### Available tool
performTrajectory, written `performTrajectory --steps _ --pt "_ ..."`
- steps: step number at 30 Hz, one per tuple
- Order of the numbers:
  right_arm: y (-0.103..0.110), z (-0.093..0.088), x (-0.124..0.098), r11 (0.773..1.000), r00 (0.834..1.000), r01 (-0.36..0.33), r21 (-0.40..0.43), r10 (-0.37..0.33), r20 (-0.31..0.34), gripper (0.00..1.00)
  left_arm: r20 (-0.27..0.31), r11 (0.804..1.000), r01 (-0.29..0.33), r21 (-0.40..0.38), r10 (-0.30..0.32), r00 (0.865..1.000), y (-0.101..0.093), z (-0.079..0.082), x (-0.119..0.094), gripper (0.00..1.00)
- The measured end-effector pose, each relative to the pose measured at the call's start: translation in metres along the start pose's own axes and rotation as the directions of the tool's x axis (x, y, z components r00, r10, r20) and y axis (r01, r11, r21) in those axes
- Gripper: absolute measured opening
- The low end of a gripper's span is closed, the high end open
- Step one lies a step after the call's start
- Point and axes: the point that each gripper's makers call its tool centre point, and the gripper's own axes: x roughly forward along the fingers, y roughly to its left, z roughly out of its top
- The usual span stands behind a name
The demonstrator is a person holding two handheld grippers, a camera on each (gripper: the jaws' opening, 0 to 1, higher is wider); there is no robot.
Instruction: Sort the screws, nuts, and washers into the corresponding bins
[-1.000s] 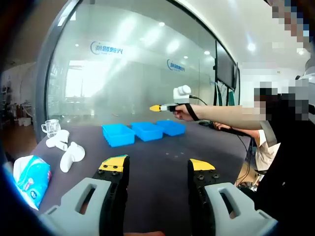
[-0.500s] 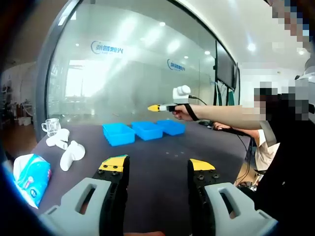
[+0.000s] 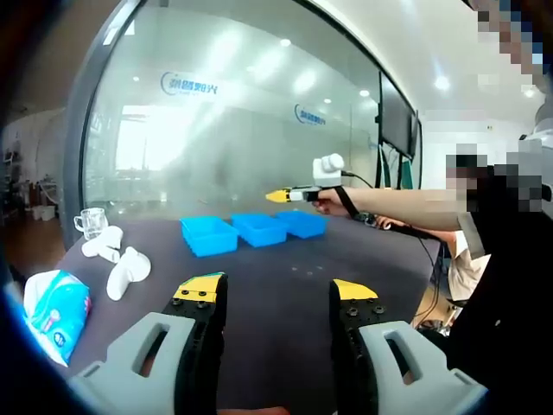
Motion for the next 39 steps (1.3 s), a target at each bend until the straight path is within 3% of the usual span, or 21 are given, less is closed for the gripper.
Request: performTrajectory --steps 7,19,28,33,39 --pt "0.021 -0.005 -0.042 0.997 0.998 -0.062 -0.035 0.063 0.011 0.33 0.003 1.000 0.002 0.000 -0.002 1.000 0.000 0.001 0.002 0.47" --pt "0.068 0.007 -0.120 0.987 0.981 -0.157 -0.046 0.161 0.110 0.35 0.006 1.000 0.018 0.006 -0.018 1.000 -0.005 0.005 0.010 0.47" --pt "0.089 0.008 -0.171 0.982 0.968 -0.188 -0.017 0.188 0.164 0.36 0.008 0.999 0.033 0.015 -0.033 0.999 -0.009 0.009 0.015 0.47" --pt "0.090 -0.007 -0.198 0.981 0.969 -0.192 0.001 0.190 0.158 0.36 0.008 0.999 0.037 0.020 -0.037 0.999 -0.009 0.010 0.017 0.47" --pt "0.087 -0.027 -0.215 0.981 0.975 -0.192 0.026 0.187 0.123 0.35 -0.005 0.999 0.044 0.023 -0.044 0.999 -0.010 0.007 0.019 0.47"
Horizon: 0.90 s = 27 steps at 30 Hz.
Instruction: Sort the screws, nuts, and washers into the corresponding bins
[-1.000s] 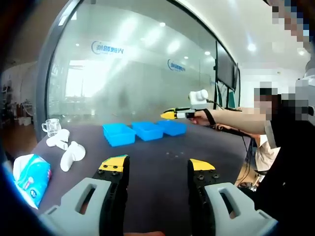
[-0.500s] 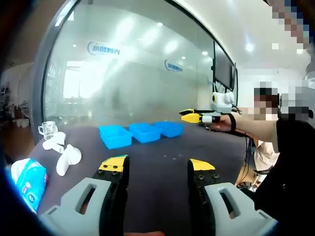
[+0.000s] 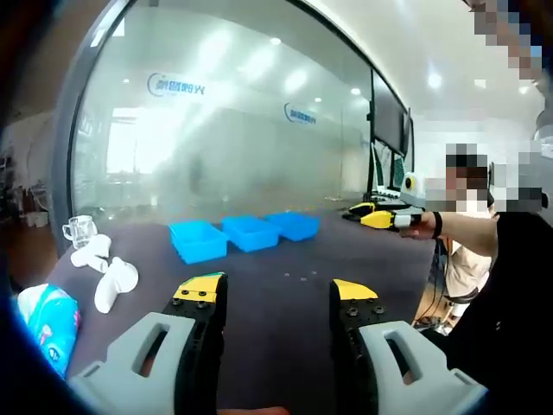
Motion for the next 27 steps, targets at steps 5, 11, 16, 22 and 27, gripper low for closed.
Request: performTrajectory --steps 5,11,16,22,27 --pt "-0.002 -0.014 0.000 0.999 0.997 -0.043 -0.022 0.042 -0.063 0.35 -0.012 1.000 0.006 -0.001 -0.006 1.000 -0.002 -0.004 0.002 0.47" --pt "0.003 -0.028 0.008 0.990 0.977 -0.137 -0.037 0.129 -0.172 0.35 -0.028 1.000 0.019 -0.004 -0.019 0.999 -0.007 -0.009 0.003 0.47" --pt "0.007 -0.041 0.012 0.973 0.939 -0.221 -0.073 0.192 -0.286 0.35 -0.045 1.000 0.031 -0.002 -0.031 0.999 -0.011 -0.012 0.003 0.47" --pt "0.003 -0.048 0.017 0.969 0.902 -0.244 -0.040 0.212 -0.376 0.35 -0.043 1.000 0.027 0.002 -0.027 0.999 -0.010 -0.011 0.002 0.47" --pt "0.000 -0.059 0.021 0.962 0.844 -0.273 -0.020 0.230 -0.484 0.35 -0.047 1.000 0.022 0.002 -0.022 0.999 -0.009 -0.012 0.001 0.47"
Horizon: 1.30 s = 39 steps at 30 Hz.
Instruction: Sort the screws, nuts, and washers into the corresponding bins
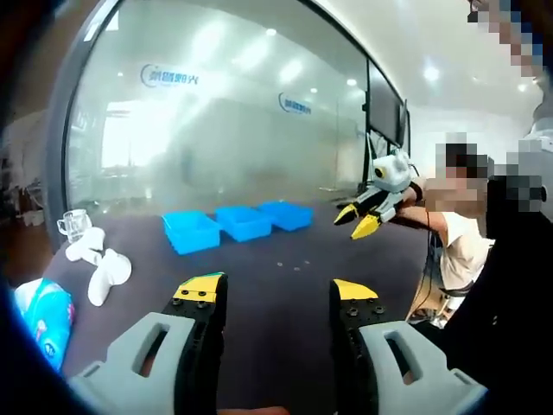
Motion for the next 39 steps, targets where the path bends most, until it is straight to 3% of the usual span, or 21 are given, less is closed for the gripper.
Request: performTrajectory --steps 4,9,20,30,39 --pt "-0.002 -0.002 0.008 0.999 0.997 -0.023 -0.049 0.019 -0.074 0.35 0.002 1.000 0.000 -0.001 0.000 1.000 0.000 0.000 0.000 0.47" --pt "-0.006 0.000 0.018 0.997 0.994 -0.036 -0.066 0.029 -0.109 0.35 0.003 1.000 -0.006 -0.005 0.006 1.000 0.001 0.000 -0.001 0.47" --pt "-0.007 -0.012 0.043 0.991 0.969 -0.092 -0.098 0.067 -0.236 0.35 0.006 1.000 -0.015 -0.007 0.015 1.000 0.003 0.001 -0.004 0.47" --pt "-0.011 -0.021 0.066 0.988 0.951 -0.110 -0.105 0.074 -0.299 0.29 -0.006 1.000 -0.016 -0.005 0.016 1.000 0.002 -0.003 -0.006 0.47" --pt "-0.009 -0.031 0.083 0.980 0.925 -0.152 -0.129 0.095 -0.367 0.25 -0.011 1.000 -0.009 -0.010 0.009 1.000 -0.001 -0.005 -0.006 0.47"
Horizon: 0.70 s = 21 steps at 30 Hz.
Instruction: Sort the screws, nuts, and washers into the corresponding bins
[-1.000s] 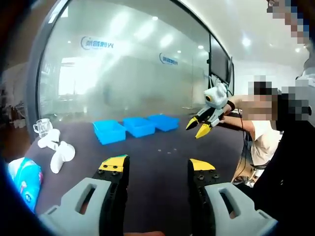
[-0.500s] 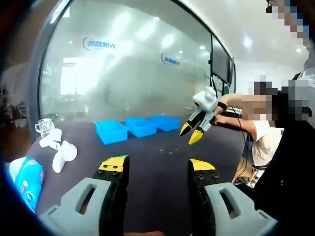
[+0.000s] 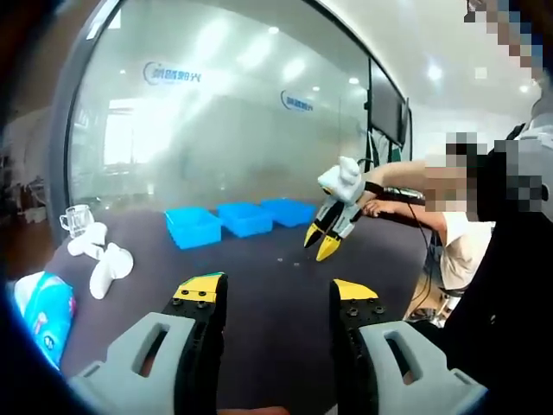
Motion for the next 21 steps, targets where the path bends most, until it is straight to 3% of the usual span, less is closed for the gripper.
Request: performTrajectory --steps 13,20,21 --pt "-0.008 -0.002 0.009 1.000 0.999 -0.023 0.007 0.023 -0.035 0.16 0.006 1.000 -0.008 -0.007 0.008 1.000 0.002 -0.001 -0.003 0.47" --pt "-0.002 -0.003 0.011 0.995 0.995 -0.082 0.064 0.085 -0.045 0.07 0.008 1.000 -0.005 -0.006 0.005 1.000 0.001 -0.001 -0.003 0.47" --pt "0.002 -0.004 0.010 0.990 0.993 -0.103 0.101 0.109 -0.049 0.04 0.008 1.000 -0.005 -0.006 0.005 1.000 0.000 -0.001 -0.003 0.47"
